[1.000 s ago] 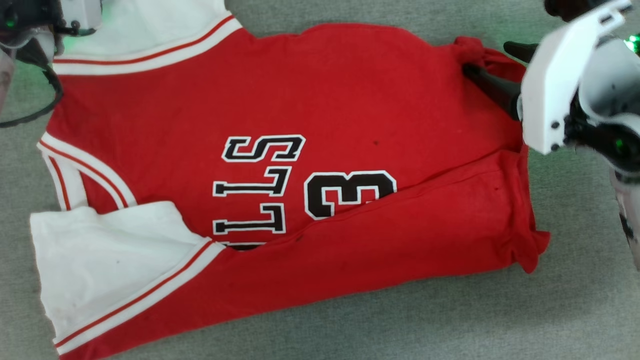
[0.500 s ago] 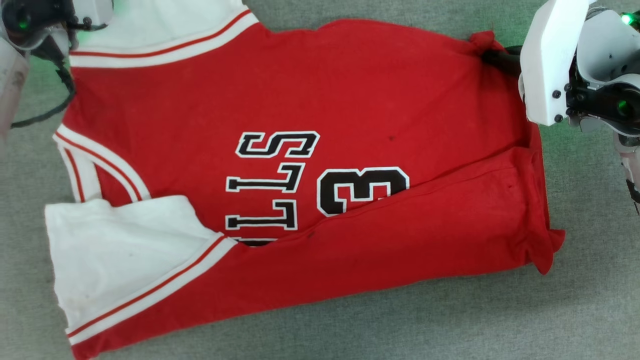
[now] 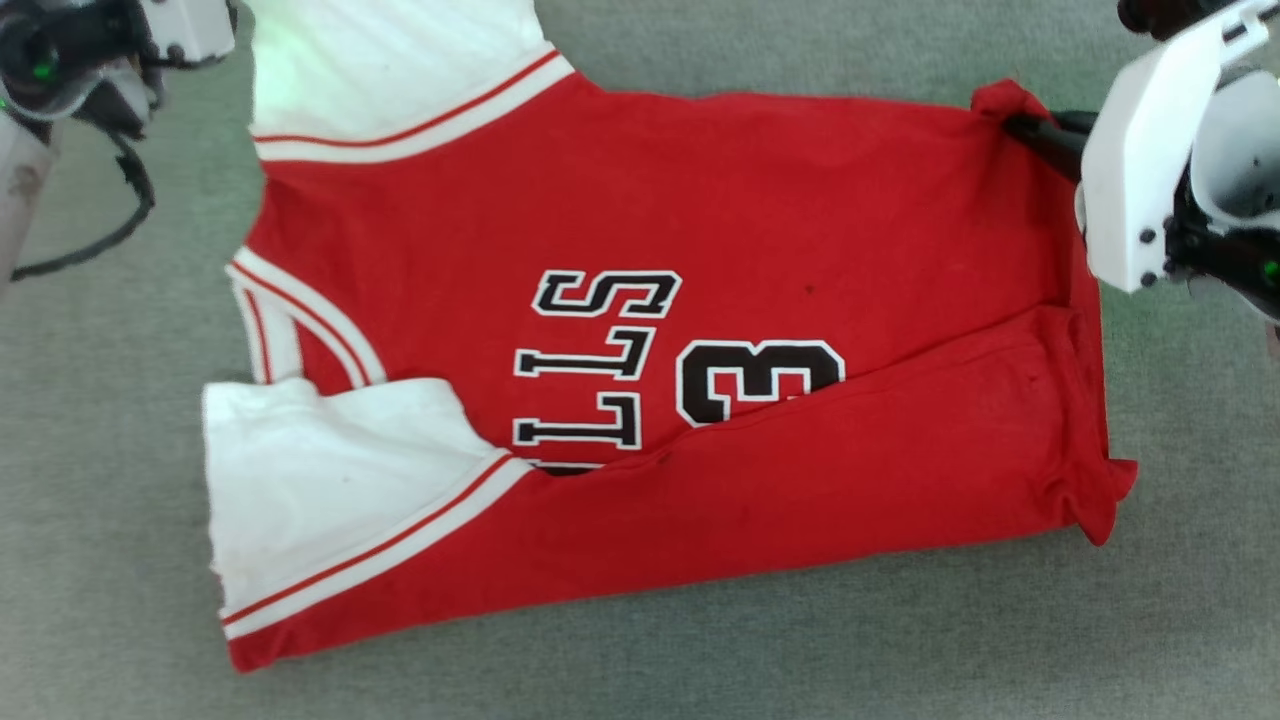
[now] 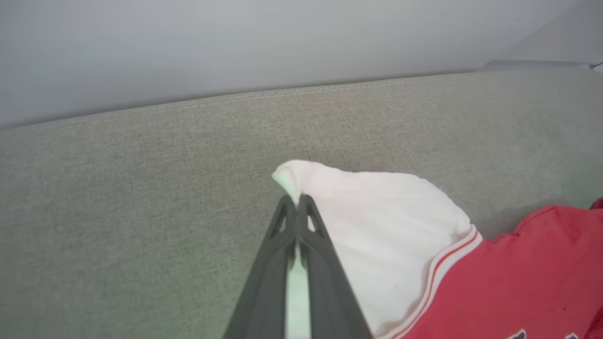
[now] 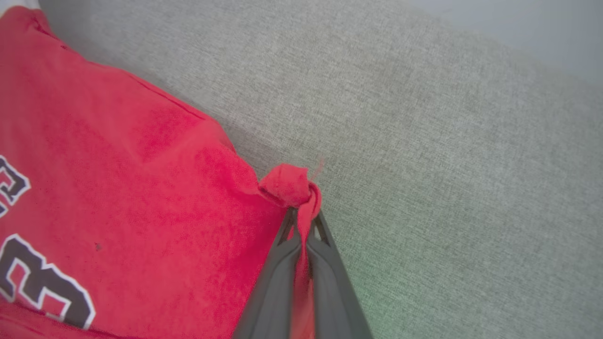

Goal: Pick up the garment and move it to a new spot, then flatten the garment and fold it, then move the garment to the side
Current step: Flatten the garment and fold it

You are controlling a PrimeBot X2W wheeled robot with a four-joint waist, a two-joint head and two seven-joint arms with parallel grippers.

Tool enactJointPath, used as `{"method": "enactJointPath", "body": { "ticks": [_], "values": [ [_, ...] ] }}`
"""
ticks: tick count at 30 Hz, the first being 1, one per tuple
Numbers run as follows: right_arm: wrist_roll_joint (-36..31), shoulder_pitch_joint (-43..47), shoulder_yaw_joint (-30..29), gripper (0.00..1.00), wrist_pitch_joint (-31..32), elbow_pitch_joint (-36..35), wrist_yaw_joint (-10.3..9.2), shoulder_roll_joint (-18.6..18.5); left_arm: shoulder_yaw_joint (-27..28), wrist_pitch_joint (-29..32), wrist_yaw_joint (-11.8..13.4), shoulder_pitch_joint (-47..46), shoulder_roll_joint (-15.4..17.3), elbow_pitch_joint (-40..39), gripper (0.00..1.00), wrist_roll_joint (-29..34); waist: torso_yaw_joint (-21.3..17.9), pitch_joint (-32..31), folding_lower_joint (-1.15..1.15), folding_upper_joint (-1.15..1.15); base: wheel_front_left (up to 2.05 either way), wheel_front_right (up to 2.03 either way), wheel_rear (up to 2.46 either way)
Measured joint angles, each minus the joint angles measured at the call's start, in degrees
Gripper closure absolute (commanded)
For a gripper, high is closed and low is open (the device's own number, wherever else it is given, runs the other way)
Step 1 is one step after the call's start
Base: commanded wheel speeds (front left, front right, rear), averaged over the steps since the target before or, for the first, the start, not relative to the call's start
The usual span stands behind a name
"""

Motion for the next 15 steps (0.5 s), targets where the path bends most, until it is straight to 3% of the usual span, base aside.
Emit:
{"method": "enactJointPath", "body": {
  "ticks": [8,11,15],
  "values": [
    [0.9,5.9,0.0,1.0,-5.9,-2.8,0.0,-4.3,0.0,1.0,0.4,5.6,4.8,-8.7,1.0,-2.2,2.6,-4.7,0.0,0.0,0.0,0.0,0.0],
    [1.0,9.1,-0.5,1.0,-7.3,-4.5,0.0,-5.1,0.0,1.4,2.2,8.8,7.3,-13.8,1.0,-3.1,3.6,-6.7,0.0,0.0,0.0,0.0,0.0],
    [1.4,14.1,-1.7,1.0,-8.1,-6.6,0.0,-6.8,-0.4,1.2,6.7,14.4,11.6,-23.3,1.0,-4.0,4.7,-9.3,0.0,0.0,0.0,0.0,0.0]
  ]
}}
